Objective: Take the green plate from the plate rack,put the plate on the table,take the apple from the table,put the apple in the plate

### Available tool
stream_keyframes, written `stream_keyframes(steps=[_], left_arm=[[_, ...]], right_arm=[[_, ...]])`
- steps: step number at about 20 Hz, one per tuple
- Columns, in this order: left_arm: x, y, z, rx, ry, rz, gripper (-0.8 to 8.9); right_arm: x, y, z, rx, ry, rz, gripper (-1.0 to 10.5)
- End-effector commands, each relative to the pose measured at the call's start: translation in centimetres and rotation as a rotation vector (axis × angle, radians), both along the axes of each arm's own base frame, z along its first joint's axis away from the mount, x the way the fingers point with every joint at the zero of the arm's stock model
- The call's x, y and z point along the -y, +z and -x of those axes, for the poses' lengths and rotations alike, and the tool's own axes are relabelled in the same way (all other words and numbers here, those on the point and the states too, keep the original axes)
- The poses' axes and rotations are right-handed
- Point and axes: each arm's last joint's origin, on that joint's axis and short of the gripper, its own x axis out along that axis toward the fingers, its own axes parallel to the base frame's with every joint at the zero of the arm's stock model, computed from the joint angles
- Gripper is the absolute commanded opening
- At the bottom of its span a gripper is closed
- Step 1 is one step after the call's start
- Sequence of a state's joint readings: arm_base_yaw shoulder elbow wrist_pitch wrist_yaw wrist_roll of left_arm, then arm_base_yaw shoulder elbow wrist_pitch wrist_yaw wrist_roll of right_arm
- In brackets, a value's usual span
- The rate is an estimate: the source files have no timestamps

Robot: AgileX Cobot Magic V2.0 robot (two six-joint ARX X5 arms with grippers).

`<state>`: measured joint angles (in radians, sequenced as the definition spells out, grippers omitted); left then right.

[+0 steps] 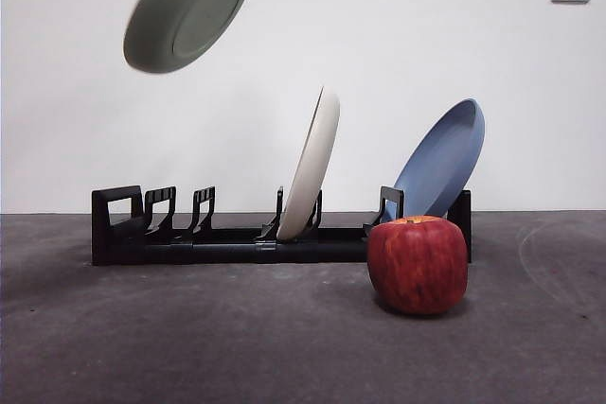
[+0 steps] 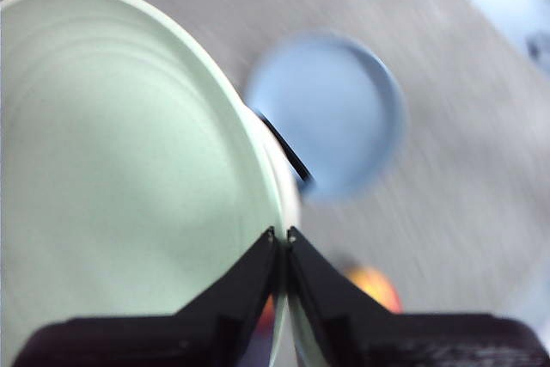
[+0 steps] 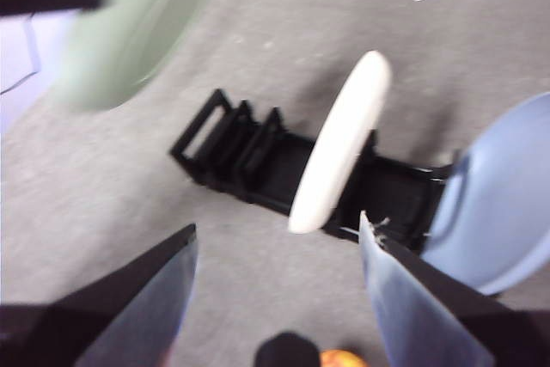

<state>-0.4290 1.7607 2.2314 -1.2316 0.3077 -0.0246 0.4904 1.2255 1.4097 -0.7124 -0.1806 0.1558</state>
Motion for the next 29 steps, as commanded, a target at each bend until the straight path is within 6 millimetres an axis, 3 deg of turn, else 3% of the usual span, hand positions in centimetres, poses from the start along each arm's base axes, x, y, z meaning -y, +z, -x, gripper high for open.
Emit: stream_keyframes(steps=[1, 8, 10, 12, 15, 20, 26, 29], left_arm=[[0.7, 0.8, 2.4, 0.036, -0.081, -0.113, -0.09], [3.2, 4.5, 11.2, 0.237, -0.153, -0.157, -0.09], [3.8, 4.4, 13.4, 0.259, -0.194, -0.177, -0.09], [4.4, 3.1, 15.0, 0.249, -0.198, -0.239, -0.09], [4.5, -0.8, 16.6, 0.168, -0.181, -0.355, -0.09], [4.4, -8.6, 17.0, 0.066, -0.079, -0.501, -0.09], [6.5, -18.4, 15.7, 0.09, -0.054, -0.438, -0.09], [6.7, -21.6, 15.3, 0.058, -0.077, -0.403, -0.09]], right_arm=[[0.1, 0.1, -0.1, 0.017, -0.018, 0.018, 3.2], [0.3, 0.1, -0.2, 0.058, -0.095, 0.098, 3.2], [0.5, 0.1, -0.2, 0.061, -0.118, 0.119, 3.2], [0.7, 0.3, 0.0, 0.053, -0.143, 0.143, 3.2], [1.0, 1.1, 0.3, 0.07, -0.163, 0.18, 3.2], [1.3, 3.0, 1.0, 0.101, -0.168, 0.164, 3.2], [1.6, 3.2, 1.7, 0.046, -0.143, 0.184, 3.2], [1.7, 2.7, 2.1, -0.018, -0.097, 0.195, 3.1]])
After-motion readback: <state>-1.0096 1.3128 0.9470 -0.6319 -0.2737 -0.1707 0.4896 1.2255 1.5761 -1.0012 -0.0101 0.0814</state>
